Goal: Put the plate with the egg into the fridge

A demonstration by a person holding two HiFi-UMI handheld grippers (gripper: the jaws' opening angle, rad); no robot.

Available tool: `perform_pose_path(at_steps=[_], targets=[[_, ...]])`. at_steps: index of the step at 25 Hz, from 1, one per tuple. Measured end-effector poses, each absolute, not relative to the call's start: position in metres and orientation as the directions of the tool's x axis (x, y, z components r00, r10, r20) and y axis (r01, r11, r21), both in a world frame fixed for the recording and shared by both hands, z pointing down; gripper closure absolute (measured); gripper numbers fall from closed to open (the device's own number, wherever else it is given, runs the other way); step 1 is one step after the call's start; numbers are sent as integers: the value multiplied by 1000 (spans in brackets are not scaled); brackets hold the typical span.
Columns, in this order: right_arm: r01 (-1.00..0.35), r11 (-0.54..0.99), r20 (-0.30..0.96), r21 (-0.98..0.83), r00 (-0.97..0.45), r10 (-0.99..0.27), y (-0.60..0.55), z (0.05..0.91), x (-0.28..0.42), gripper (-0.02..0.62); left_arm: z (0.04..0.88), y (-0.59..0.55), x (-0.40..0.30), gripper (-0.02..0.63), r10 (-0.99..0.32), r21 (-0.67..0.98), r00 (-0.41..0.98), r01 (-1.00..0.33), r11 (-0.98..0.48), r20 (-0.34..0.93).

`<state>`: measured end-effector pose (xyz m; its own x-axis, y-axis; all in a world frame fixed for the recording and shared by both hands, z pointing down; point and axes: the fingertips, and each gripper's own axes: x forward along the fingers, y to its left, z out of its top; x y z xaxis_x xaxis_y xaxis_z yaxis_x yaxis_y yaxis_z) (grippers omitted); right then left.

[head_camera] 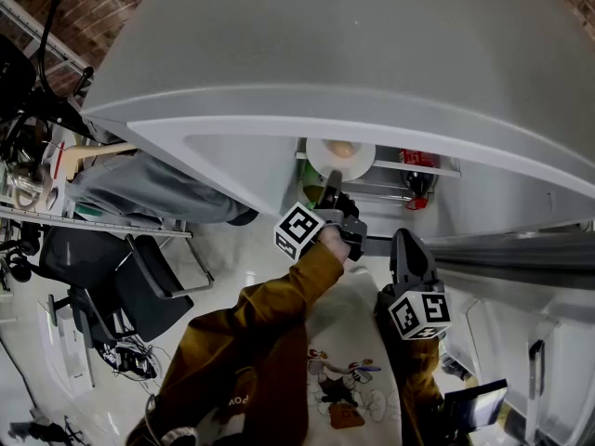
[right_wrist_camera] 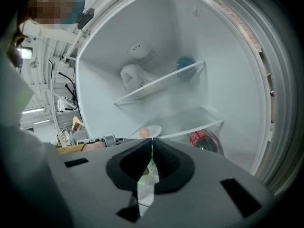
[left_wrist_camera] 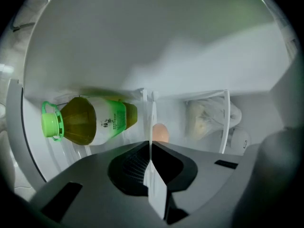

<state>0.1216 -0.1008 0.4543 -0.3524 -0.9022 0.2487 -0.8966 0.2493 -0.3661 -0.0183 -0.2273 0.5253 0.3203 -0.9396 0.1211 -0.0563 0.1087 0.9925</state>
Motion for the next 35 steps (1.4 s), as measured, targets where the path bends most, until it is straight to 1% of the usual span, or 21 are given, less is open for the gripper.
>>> perform_pose_path(at_steps=[29, 35], targets=[[-900, 238, 254, -365, -342, -905, -93, 454, 124, 589, 525, -248, -23, 586, -951, 994, 290, -41, 103, 110], [-902, 234, 255, -363, -337, -906, -91, 454, 126, 589, 522, -252, -21, 584, -948, 997, 308, -37, 71, 78]])
